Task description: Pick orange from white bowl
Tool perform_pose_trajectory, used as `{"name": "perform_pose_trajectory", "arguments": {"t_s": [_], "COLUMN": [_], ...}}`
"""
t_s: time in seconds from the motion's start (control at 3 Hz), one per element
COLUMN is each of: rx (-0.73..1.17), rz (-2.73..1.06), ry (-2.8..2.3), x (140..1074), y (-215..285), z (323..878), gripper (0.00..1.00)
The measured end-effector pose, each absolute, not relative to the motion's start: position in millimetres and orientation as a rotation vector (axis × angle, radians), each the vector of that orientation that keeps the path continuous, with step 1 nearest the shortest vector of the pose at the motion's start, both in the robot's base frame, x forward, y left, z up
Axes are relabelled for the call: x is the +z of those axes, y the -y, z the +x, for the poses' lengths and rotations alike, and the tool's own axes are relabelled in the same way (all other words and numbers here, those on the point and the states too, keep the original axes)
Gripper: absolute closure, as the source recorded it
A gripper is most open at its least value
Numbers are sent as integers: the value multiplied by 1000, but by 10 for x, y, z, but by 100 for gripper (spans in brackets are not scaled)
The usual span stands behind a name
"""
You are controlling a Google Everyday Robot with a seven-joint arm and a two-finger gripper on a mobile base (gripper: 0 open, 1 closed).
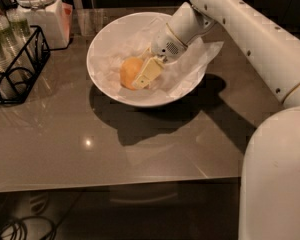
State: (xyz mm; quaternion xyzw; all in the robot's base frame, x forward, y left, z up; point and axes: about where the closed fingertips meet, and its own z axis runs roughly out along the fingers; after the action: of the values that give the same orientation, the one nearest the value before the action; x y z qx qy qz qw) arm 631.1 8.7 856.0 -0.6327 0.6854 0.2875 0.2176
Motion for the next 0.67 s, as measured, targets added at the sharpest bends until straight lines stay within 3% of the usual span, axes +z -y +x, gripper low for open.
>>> {"name": "perform_pose_trajectory", "arguments": {"t_s": [0.67], "rx": [760], "rz": [-1689], "ry": [-1893], "x": [8611], "y": [-4], "z": [6318], "gripper": [100]}}
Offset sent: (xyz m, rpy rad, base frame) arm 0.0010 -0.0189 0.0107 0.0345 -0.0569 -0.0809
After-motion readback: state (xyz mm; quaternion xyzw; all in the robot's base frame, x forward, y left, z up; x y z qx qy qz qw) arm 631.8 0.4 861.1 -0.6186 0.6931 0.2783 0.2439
